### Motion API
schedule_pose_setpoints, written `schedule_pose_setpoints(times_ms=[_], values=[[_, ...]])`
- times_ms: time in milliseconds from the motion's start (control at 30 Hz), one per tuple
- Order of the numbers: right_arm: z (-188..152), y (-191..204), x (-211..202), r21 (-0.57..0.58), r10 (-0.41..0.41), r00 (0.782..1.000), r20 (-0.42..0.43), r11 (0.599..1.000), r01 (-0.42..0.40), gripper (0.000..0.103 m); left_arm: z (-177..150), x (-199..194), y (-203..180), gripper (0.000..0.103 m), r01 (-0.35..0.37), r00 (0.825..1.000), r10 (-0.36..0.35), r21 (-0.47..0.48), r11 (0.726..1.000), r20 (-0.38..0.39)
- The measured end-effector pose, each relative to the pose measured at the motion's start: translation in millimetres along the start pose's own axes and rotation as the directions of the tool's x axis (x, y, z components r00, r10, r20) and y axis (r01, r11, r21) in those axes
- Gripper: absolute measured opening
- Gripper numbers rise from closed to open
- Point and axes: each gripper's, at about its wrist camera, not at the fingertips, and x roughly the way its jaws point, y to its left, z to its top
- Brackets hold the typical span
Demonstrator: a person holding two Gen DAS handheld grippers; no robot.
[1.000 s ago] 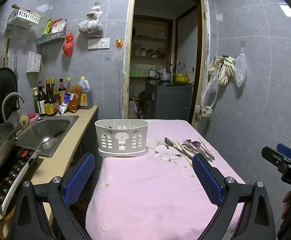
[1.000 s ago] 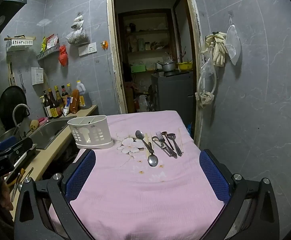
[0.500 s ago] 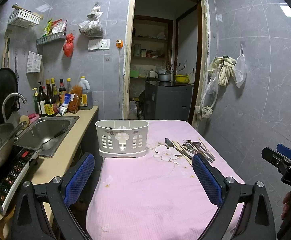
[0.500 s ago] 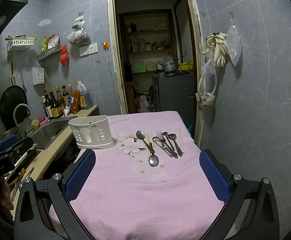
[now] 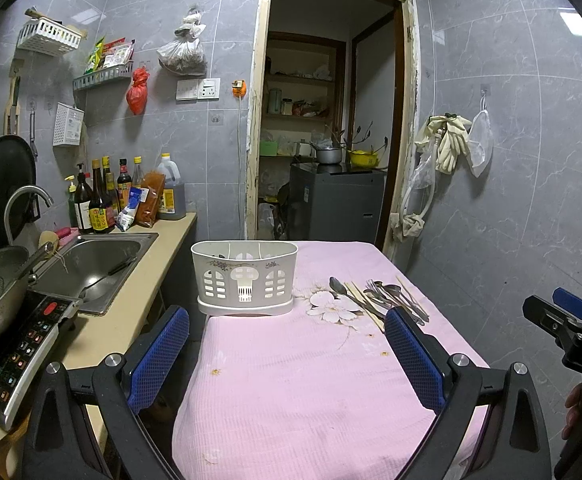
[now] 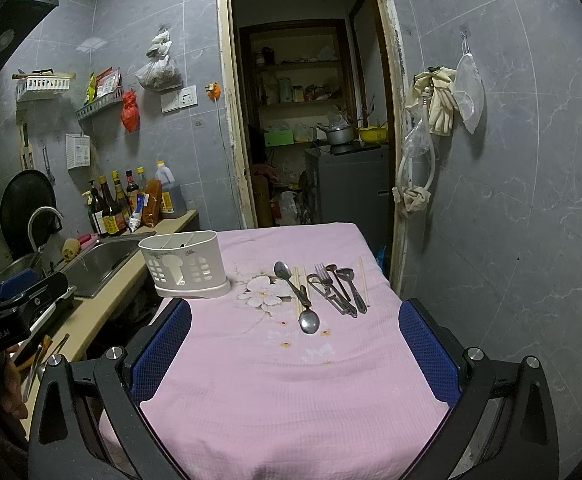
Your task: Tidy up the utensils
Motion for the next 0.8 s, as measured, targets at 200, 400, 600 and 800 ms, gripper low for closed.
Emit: schedule_pose_setpoints(times_ms=[200, 400, 600, 800], values=[[0.1, 0.1, -0.2, 0.0, 0.0, 1.0, 0.001, 1.0, 0.0, 0.102, -0.1, 1.1, -0.9, 0.099, 0.001, 1.0, -0.001, -0.001, 1.0, -0.001], [-0.1, 0.4, -0.2, -0.001, 0.0, 1.0, 0.001, 1.0, 0.0, 0.102, -0.2, -0.1, 0.0, 0.099, 0.001, 1.0, -0.001, -0.001, 1.0, 0.001], [-0.3, 1.1, 0.0, -0.001, 0.0, 1.0, 0.001, 1.0, 0.0, 0.102, -0.3, -0.4, -0.6, 0.099, 0.001, 1.0, -0.001, -0.002, 1.0, 0.001], [-0.2, 0.9, 0.3, -0.003, 0.001, 1.0, 0.003, 1.0, -0.001, 0.102, -0.1, -0.1, 0.1, 0.099, 0.001, 1.0, -0.001, -0.002, 1.0, 0.002]])
